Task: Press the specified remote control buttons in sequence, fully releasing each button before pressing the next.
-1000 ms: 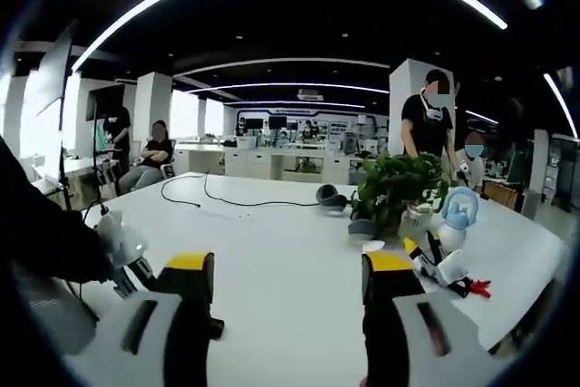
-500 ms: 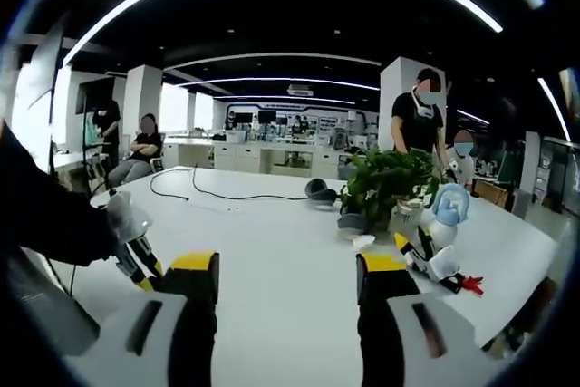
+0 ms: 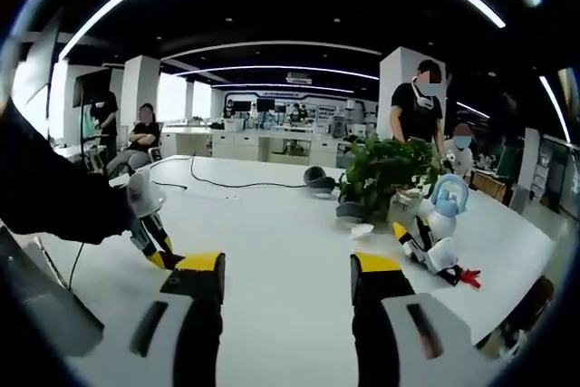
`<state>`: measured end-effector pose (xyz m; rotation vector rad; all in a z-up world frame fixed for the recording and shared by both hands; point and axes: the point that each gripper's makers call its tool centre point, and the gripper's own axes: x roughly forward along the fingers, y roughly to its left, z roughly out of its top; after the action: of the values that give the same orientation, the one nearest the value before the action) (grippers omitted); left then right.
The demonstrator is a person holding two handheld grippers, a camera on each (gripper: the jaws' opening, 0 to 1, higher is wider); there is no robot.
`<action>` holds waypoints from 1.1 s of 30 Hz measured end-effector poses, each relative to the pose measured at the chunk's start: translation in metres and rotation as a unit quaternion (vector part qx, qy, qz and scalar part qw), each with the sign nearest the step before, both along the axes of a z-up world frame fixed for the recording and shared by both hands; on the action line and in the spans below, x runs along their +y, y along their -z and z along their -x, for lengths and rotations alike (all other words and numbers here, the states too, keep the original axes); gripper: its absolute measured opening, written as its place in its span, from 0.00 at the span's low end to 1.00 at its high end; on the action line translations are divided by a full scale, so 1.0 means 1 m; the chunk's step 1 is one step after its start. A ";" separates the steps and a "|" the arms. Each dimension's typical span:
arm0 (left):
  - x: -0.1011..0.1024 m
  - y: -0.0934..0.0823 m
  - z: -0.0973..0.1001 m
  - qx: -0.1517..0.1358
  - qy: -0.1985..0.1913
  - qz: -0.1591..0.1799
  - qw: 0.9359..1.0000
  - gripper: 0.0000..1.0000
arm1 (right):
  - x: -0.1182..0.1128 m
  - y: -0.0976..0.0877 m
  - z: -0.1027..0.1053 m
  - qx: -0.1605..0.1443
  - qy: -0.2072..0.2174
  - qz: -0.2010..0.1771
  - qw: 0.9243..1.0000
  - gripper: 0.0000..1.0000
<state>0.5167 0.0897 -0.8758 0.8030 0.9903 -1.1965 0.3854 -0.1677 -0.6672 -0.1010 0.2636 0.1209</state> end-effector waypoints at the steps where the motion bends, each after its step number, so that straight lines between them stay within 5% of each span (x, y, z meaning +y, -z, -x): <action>1: 0.001 0.000 -0.005 0.000 0.001 -0.002 1.000 0.24 | 0.000 0.000 0.000 0.001 0.000 0.000 1.000 0.57; 33: 0.006 0.003 -0.108 0.006 0.030 -0.045 0.999 0.24 | -0.002 0.019 0.000 0.049 0.010 0.025 0.998 0.51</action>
<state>0.6249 0.0952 -0.8791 0.9022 1.0417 -1.2172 0.3858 -0.1698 -0.6864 -0.1431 0.3658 0.0997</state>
